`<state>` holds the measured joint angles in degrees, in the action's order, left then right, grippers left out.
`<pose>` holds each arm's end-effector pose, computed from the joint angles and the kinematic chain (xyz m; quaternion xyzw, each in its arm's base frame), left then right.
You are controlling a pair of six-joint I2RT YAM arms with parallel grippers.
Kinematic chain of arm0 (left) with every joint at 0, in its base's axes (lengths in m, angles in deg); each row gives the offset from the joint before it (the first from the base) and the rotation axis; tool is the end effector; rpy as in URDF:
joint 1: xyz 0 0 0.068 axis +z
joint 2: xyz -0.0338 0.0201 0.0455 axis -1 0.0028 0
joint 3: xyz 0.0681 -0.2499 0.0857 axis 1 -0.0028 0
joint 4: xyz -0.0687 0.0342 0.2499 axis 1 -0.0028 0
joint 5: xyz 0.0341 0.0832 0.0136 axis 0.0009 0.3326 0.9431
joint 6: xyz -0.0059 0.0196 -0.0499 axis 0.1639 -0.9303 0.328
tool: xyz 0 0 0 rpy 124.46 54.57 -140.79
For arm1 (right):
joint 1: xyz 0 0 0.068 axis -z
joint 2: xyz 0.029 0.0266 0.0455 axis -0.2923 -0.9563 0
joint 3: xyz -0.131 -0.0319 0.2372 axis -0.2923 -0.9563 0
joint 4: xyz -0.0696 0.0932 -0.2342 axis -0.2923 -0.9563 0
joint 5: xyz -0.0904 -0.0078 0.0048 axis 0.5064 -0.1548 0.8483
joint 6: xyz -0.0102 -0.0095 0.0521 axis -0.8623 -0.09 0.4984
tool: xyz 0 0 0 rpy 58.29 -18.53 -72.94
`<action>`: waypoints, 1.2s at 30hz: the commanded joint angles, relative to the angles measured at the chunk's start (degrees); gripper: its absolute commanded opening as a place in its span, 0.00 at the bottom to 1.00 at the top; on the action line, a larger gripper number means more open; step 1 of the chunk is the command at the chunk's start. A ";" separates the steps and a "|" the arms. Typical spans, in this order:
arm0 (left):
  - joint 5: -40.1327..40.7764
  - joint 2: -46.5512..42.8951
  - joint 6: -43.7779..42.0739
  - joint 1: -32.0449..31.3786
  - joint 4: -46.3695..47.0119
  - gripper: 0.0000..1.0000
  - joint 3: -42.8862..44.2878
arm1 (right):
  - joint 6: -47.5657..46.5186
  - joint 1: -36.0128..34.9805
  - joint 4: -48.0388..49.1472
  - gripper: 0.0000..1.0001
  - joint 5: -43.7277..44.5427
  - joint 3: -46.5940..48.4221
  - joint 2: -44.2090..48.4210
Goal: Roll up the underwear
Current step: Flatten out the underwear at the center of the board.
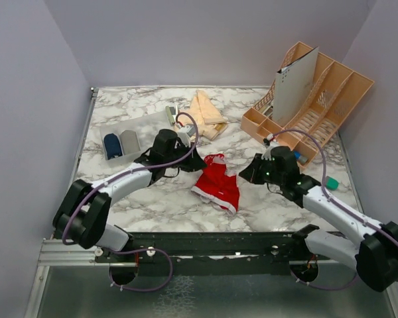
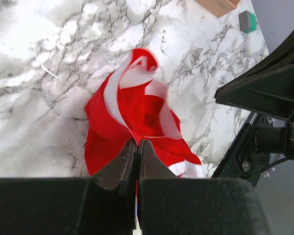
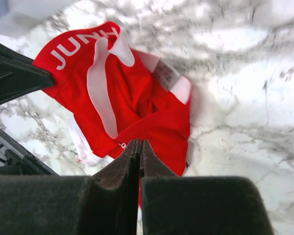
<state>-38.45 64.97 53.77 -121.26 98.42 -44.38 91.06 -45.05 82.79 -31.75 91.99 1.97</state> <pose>0.2533 -0.1748 0.2080 0.1582 0.8345 -0.4230 0.3158 0.1950 0.1123 0.2064 0.0015 0.8844 0.3167 0.3430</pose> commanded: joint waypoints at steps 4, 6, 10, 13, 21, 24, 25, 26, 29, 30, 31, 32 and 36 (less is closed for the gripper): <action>-0.17 -12.21 -6.81 0.55 -22.43 0.00 10.17 | -1.78 0.02 -11.31 0.59 1.87 4.76 6.53; -9.02 -13.89 -7.42 0.48 -27.54 0.00 13.52 | -0.02 -0.01 -9.21 0.69 -3.71 4.24 5.73; -12.75 -19.02 -6.81 0.45 -35.66 0.00 17.43 | 3.04 0.01 0.20 0.90 -13.44 0.12 4.60; -5.18 -20.43 -9.40 0.48 -44.18 0.00 18.53 | 3.32 -0.01 5.16 0.93 -14.16 -1.76 1.25; 0.47 -17.30 -11.70 0.48 -52.05 0.00 15.19 | -0.93 0.02 7.10 0.80 -15.42 2.42 -8.63; -3.69 -18.88 -12.56 0.39 -52.48 0.00 17.04 | -1.44 -0.01 8.80 0.80 -14.95 2.10 -8.77; -1.49 -19.43 -12.75 0.39 -53.48 0.00 18.00 | -1.79 0.01 10.31 0.80 -15.96 1.99 -9.50; 2.70 -19.74 -12.92 0.39 -55.00 0.00 18.82 | -1.98 0.00 11.41 0.77 -17.44 2.19 -10.70; 17.23 -18.48 -12.41 0.45 -59.94 0.00 20.28 | -2.25 -0.22 13.75 0.70 -21.78 4.09 -14.74; 20.38 -17.55 -12.13 0.48 -60.76 0.00 19.91 | -2.22 -0.51 14.81 0.69 -22.10 4.48 -15.85; 23.43 -16.57 -11.25 0.53 -60.85 0.00 18.99 | -2.48 -0.77 15.12 0.67 -21.88 5.13 -16.87; 25.67 -15.36 -10.26 0.68 -60.63 0.00 17.72 | -2.96 -1.12 15.12 0.65 -21.59 6.21 -17.78; 32.82 -9.11 -5.86 3.09 -58.54 0.00 14.74 | -4.48 -2.89 13.37 0.62 -22.07 11.63 -22.91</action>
<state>-18.63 49.82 43.89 -120.38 41.66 -26.96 88.89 -46.25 94.44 -51.05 98.31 -17.13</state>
